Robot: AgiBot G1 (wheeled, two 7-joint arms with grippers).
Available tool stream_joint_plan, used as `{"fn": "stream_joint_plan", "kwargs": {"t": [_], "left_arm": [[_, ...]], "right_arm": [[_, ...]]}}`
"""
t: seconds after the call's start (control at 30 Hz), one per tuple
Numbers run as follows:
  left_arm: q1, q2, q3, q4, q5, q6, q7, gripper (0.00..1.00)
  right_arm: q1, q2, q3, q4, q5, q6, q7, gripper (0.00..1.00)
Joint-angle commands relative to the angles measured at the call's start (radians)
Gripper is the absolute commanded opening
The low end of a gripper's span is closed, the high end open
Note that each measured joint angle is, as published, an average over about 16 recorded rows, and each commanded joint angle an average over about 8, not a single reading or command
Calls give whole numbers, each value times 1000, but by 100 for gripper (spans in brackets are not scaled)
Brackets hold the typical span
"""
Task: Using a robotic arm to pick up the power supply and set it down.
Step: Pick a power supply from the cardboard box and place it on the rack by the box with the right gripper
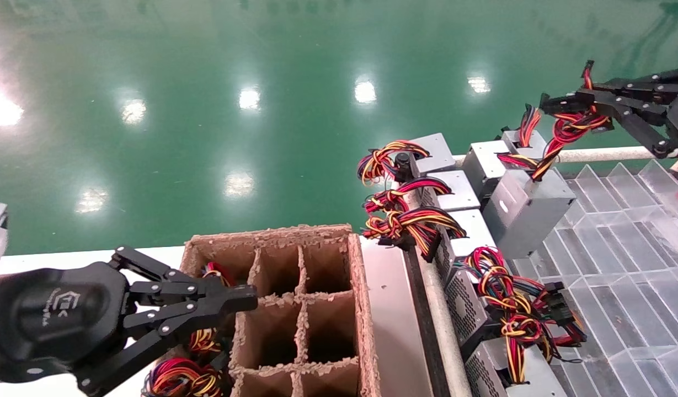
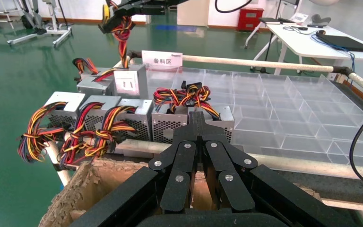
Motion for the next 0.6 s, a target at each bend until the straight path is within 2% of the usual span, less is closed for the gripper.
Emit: {"fn": "stream_joint_plan", "kwargs": {"t": [0.03,0.27,0.47,0.6], "left_arm": [[0,0,0,0,0,0,0,0],[0,0,0,0,0,0,0,0],[0,0,0,0,0,0,0,0],[0,0,0,0,0,0,0,0]], "right_arm": [[-5,6,4,-9,3,7,-5,0],[15,11,-1,-19,-13,-10,-6,0],[18,16,-4,-23,-32,4,-4,0],[30,5,-3,-29,-23,-27,-33,0]]}}
